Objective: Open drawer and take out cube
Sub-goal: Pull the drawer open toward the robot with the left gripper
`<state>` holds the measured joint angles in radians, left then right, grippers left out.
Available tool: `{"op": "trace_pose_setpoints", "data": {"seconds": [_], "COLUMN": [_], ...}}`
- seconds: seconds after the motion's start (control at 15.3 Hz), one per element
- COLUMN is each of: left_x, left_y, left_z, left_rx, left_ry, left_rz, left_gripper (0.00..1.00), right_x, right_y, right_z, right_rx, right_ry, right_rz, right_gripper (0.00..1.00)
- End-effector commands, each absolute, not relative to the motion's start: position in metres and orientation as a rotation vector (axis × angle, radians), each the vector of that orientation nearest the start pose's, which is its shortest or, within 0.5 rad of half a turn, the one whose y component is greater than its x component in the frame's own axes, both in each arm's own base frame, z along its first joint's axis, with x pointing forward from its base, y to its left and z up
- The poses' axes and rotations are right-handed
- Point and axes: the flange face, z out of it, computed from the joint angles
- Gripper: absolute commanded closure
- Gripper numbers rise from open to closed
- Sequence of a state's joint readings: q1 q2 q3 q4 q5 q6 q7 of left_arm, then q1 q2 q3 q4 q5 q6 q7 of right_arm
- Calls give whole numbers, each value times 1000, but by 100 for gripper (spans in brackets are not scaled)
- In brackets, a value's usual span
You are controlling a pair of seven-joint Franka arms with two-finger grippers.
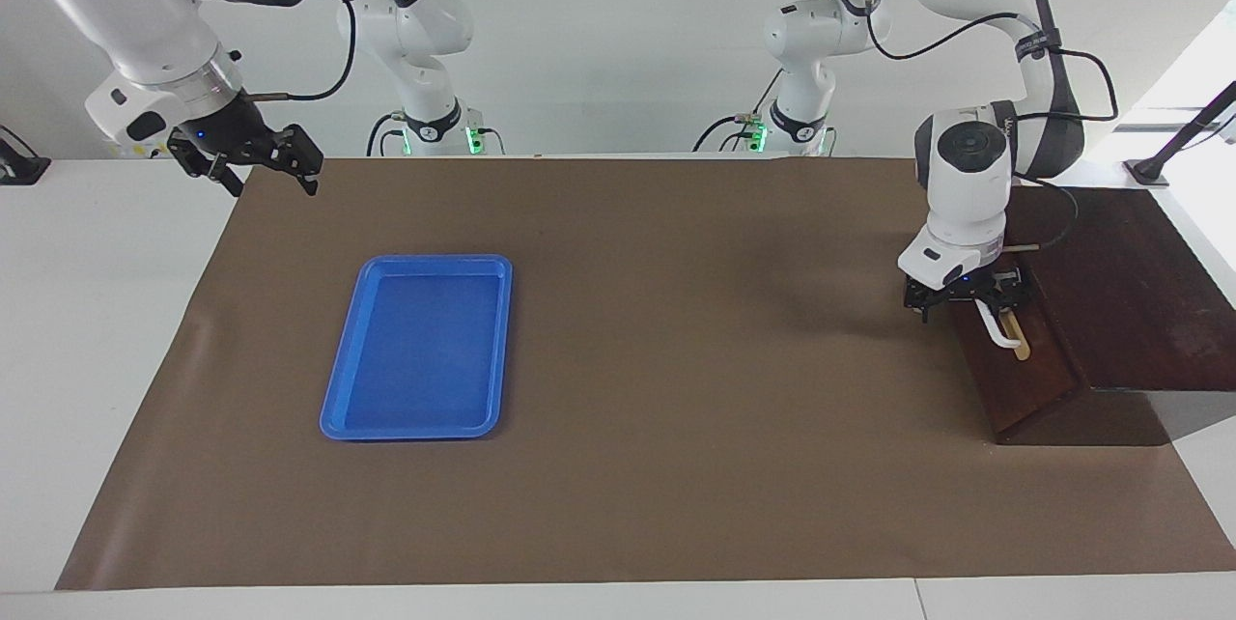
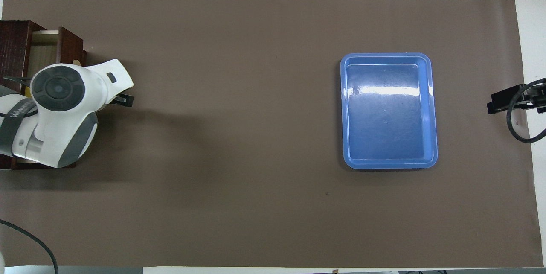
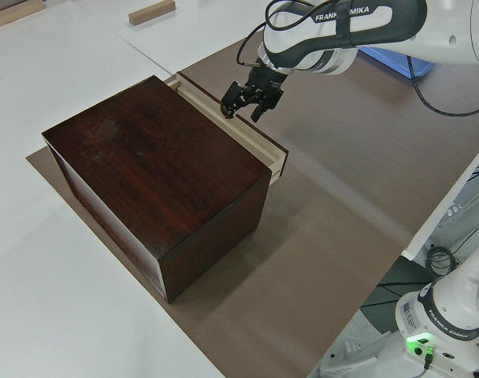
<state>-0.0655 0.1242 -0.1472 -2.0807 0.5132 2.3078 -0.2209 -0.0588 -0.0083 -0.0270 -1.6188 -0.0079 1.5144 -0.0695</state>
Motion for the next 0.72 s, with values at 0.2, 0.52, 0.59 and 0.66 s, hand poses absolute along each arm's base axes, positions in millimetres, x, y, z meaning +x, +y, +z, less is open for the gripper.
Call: {"op": "trace_pose_setpoints", "data": {"seconds": [0.2, 0.52, 0.59, 0.66], "left_x": [548, 582, 590, 596], "left_y": [-183, -181, -179, -172], "left_z": [382, 445, 474, 493], "left_rx": [-2813, -2921, -2958, -2977], "left_ry": [366, 131, 55, 7], "left_rz": [-250, -140, -104, -81], "left_gripper": [0, 0, 0, 0], "right_x": [540, 542, 541, 540], "right_y": [-44, -39, -38, -37], "right_z": [606, 606, 606, 606], "right_rx": [-3138, -3143, -3142, -3142], "right_ry": [58, 67, 63, 60], "right_rz": [118, 92, 102, 102], "right_gripper": [0, 0, 0, 0]}}
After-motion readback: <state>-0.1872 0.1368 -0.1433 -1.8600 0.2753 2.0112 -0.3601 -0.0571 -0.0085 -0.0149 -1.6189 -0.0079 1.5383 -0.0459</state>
